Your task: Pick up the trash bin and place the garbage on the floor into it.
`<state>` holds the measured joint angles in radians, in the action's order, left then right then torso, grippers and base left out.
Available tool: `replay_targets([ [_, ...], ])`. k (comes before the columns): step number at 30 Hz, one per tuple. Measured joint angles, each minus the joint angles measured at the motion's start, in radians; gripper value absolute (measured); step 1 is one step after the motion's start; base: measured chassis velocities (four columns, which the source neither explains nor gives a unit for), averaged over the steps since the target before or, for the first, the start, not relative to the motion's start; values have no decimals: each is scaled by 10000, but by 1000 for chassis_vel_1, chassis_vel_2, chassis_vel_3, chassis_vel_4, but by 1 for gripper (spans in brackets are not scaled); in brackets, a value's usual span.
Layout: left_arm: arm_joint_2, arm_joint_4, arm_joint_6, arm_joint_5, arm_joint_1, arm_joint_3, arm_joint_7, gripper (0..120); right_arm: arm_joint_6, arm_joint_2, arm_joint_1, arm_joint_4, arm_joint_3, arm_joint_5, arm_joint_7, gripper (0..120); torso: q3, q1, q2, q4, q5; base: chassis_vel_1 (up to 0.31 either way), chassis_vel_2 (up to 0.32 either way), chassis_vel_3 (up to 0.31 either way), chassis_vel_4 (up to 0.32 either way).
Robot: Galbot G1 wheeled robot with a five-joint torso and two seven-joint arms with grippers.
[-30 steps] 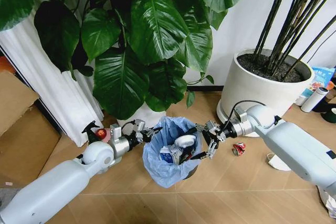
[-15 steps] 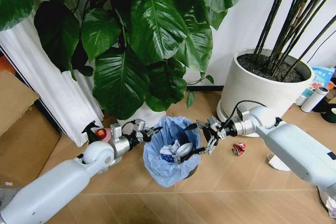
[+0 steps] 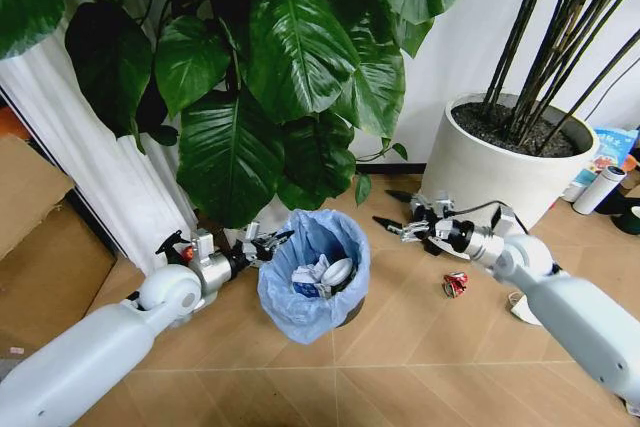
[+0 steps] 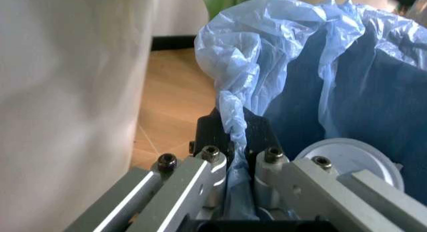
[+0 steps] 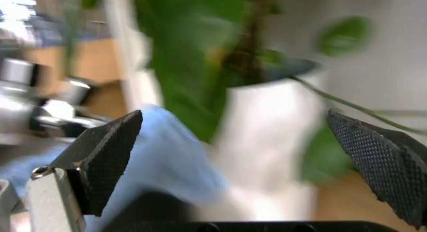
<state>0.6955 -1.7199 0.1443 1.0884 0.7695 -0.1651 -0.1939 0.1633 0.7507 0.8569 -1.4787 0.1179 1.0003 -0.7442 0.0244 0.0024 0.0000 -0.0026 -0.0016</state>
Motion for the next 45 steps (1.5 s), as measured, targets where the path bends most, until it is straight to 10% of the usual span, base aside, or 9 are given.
replay_targets([
  [10,-452,-697,-36,-250,1800,1851,18,0,766,216,2712,-349,2027,-1314,3864,100,-1,0,0,2,-2,0,0,0,0],
  [20,-968,-1108,-189,-313,2695,2680,-17,0,1065,1338,4763,-81,3694,-2696,4923,100,-1,-1,0,1,-3,0,0,0,0],
  [45,-1033,-1193,-207,-219,2625,2488,76,0,255,3283,3796,1939,3740,-2368,5732,100,1,0,0,2,-4,0,0,0,0],
])
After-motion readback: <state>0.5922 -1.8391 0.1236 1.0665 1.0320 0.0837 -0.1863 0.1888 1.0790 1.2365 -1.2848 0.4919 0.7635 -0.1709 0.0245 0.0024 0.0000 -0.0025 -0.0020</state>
